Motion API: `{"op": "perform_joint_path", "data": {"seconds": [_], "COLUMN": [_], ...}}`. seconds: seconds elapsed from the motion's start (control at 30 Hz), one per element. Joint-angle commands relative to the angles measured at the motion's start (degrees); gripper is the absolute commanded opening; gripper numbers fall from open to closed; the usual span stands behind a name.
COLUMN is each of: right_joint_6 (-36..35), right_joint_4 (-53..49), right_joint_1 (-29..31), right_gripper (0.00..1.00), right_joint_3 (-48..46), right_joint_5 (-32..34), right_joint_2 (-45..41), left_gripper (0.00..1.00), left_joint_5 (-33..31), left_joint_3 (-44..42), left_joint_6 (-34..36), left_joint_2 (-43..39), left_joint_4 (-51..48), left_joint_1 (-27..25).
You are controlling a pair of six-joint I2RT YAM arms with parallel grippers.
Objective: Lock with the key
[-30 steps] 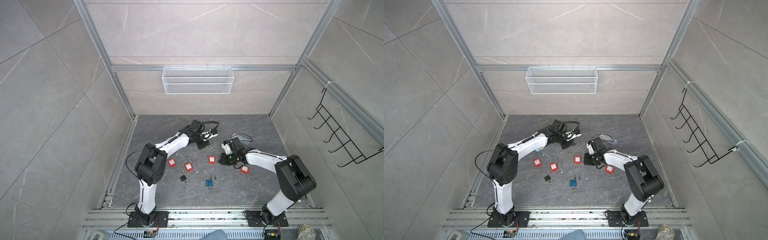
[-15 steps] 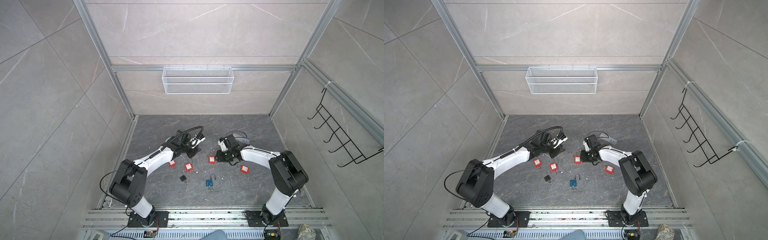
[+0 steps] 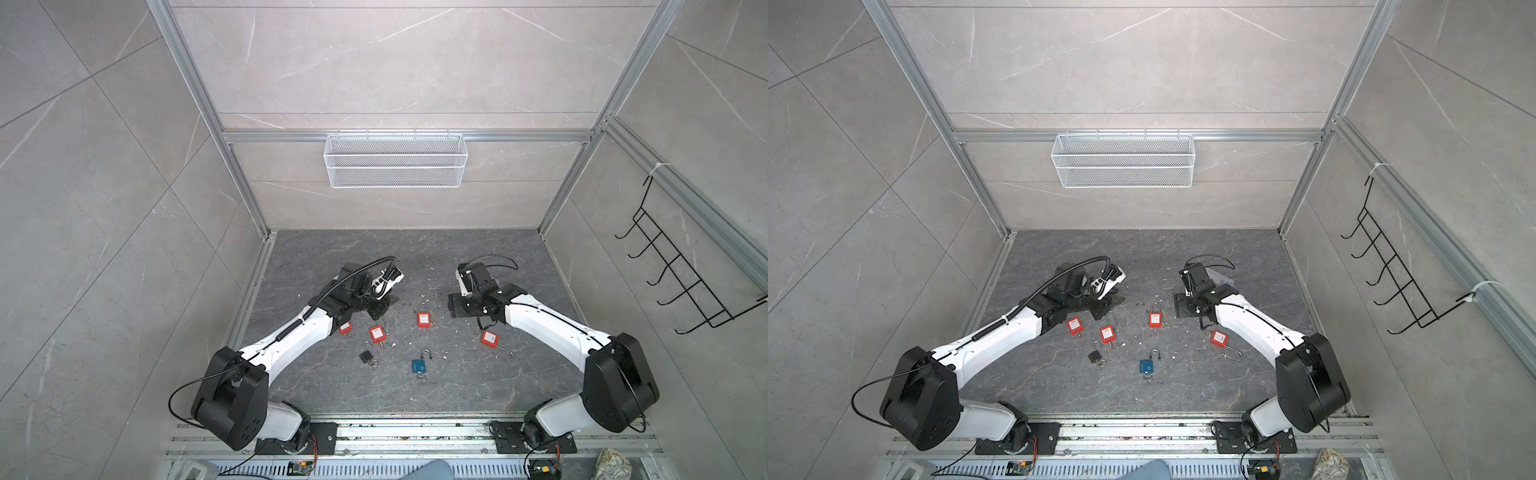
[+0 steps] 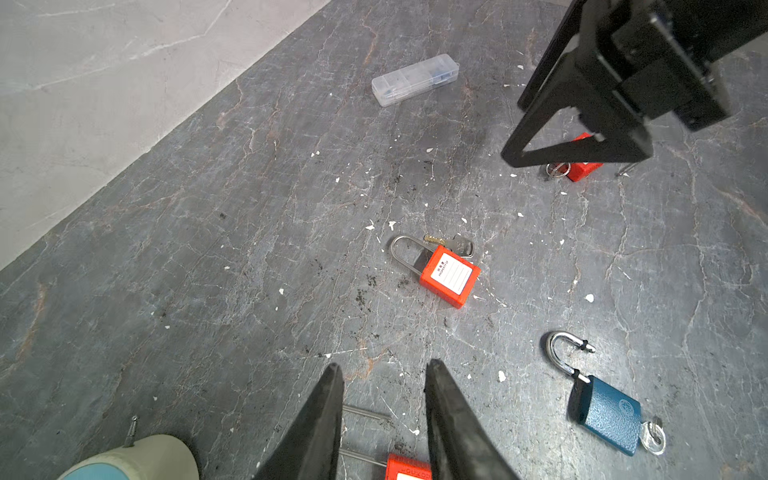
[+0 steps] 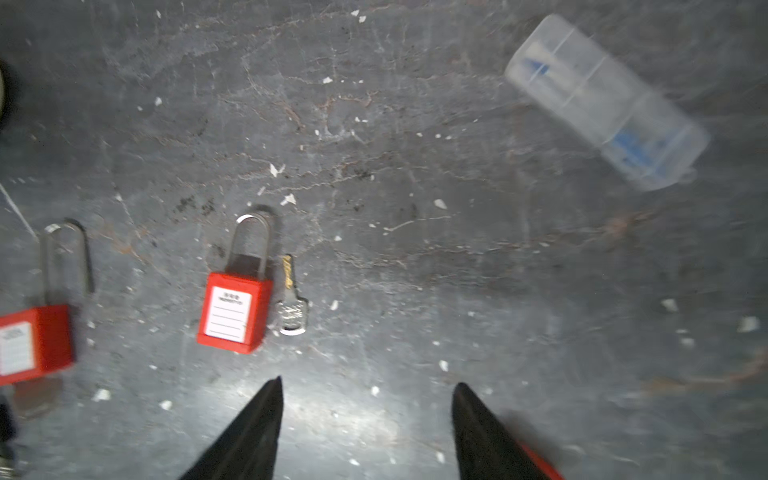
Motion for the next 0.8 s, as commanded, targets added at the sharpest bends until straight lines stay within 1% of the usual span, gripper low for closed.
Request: {"op": "perform_joint_path", "data": {"seconds": [0.0,0.13,0.3,0.43,0.53,0.67,0.77], "right_joint_6": [4.3,16.1,31.6,41.0,45.1,44.8,44.2], "right_joint_4": [-10.1,-13.4,-13.4,-12.9,-10.9,-7.6,-7.1], "right_joint_1": [-0.5,-0.8,-2.0,-2.9,-3.5,-5.7,-6.1], "right_gripper": [0.75,0.76,0.76,0.77,0.77,0.77,0.77], "right_joint_3": [-0.9,-3.4,-8.9,-12.0,-13.7,-14.6,-14.1], "right_joint_5": [9.8,10.5,12.3,14.3,14.6,12.0,12.9], "right_joint_2": [-3.4,-5.3,-8.8,-10.5,-10.8,-8.6,-6.9], "left_gripper": [0.36,0.36,0.35,0.35,0.35,0.35,0.35], "left_joint_5": [0.2,0.7,1.2,1.1,1.1,1.0,0.7], "left_joint_3": [-0.3,-0.3,0.1,0.3,0.2,-0.2,-0.8], "left_joint_6": [-1.2,-2.4,-3.5,-3.9,-4.0,-3.9,-4.1], "left_joint_2": [-1.4,-0.6,0.5,0.9,1.0,1.1,0.8], "left_joint_4": [1.3,2.0,2.6,2.7,2.7,2.7,2.6], "left_joint_1": [0.0,-0.1,-0.2,-0.4,-0.5,-0.5,-0.5]}}
